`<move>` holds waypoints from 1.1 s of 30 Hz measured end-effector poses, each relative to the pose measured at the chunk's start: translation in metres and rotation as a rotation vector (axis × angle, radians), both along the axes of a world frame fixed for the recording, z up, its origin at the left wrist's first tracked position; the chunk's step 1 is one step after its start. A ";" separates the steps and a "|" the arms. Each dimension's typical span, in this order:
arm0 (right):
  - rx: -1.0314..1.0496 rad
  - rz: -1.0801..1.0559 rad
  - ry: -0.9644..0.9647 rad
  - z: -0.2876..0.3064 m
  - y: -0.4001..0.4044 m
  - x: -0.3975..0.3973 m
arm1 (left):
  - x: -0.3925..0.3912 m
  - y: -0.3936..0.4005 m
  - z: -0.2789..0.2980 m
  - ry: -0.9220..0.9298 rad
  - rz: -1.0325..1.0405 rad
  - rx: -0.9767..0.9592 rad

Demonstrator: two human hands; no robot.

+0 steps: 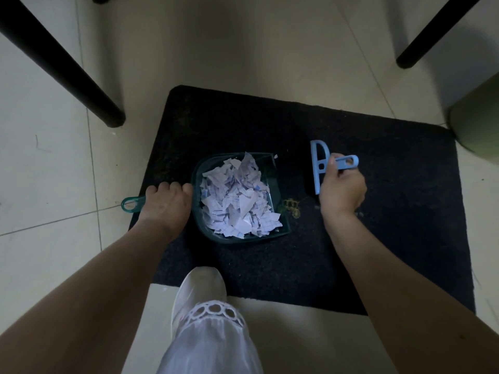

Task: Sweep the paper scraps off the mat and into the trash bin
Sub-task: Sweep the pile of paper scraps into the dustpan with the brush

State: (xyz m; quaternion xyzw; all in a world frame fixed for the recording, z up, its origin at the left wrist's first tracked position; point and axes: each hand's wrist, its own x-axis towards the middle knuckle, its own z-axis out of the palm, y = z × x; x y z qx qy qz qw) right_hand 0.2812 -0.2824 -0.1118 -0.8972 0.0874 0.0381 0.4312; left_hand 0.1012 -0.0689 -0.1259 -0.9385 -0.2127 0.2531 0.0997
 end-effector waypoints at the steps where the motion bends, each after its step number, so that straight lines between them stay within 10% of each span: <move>1: -0.031 0.019 0.007 -0.002 0.001 -0.003 | 0.000 0.000 0.000 0.001 0.002 -0.005; 24: -0.290 0.349 -0.017 -0.005 0.067 0.040 | 0.000 0.012 -0.002 -0.014 0.102 0.005; 33: -0.037 0.256 0.033 0.001 0.059 0.037 | 0.001 0.012 -0.003 -0.017 0.107 0.004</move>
